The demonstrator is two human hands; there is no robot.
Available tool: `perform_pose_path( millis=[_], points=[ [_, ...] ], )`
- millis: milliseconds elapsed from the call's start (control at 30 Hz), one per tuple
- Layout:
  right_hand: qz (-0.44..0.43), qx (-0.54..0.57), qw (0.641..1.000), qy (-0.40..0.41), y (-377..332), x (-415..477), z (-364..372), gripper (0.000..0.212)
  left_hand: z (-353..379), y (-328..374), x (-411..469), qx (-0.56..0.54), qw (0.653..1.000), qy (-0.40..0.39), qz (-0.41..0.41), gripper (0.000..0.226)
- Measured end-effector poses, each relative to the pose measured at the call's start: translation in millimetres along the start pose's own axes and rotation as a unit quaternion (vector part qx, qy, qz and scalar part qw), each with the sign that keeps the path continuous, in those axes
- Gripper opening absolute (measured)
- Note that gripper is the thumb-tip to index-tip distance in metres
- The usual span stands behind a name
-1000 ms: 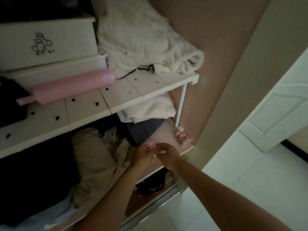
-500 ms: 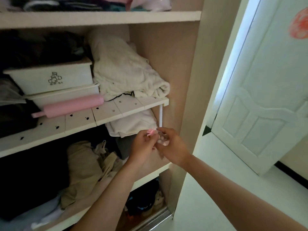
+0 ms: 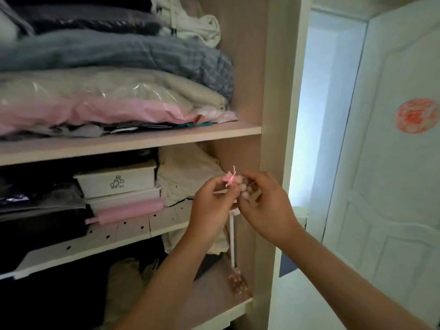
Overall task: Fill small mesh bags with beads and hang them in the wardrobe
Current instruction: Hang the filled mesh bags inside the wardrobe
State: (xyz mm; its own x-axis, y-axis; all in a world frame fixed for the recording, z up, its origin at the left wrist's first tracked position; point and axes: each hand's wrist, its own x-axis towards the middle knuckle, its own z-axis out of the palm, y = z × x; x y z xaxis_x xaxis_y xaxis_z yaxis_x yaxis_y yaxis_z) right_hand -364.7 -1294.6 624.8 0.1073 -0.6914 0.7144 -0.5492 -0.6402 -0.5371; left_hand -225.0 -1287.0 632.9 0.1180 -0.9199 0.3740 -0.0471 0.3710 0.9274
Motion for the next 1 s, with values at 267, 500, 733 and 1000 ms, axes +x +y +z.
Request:
perform_pose_path(
  millis=[267, 500, 733, 1000],
  points=[
    [-0.033, -0.096, 0.99, 0.099, -47.4, 82.2, -32.1, 0.037, 0.2, 76.2, 64.3, 0.019, 0.995, -0.003, 0.101, 0.022],
    [0.024, -0.175, 0.981, 0.076, -57.8, 151.2, -30.0, 0.034, -13.0, 116.6, 115.9, 0.352, 0.891, 0.017, 0.288, 0.027],
    [0.068, -0.223, 0.972, 0.034, -48.8, 182.9, -12.9, 0.026, -24.9, 123.9, 147.3, 0.619, 0.699, -0.017, 0.359, 0.033],
    [0.022, -0.224, 0.974, 0.007, -34.1, 179.5, -15.5, 0.022, -25.9, 118.3, 158.2, 0.646, 0.676, -0.126, 0.331, 0.046]
  ],
)
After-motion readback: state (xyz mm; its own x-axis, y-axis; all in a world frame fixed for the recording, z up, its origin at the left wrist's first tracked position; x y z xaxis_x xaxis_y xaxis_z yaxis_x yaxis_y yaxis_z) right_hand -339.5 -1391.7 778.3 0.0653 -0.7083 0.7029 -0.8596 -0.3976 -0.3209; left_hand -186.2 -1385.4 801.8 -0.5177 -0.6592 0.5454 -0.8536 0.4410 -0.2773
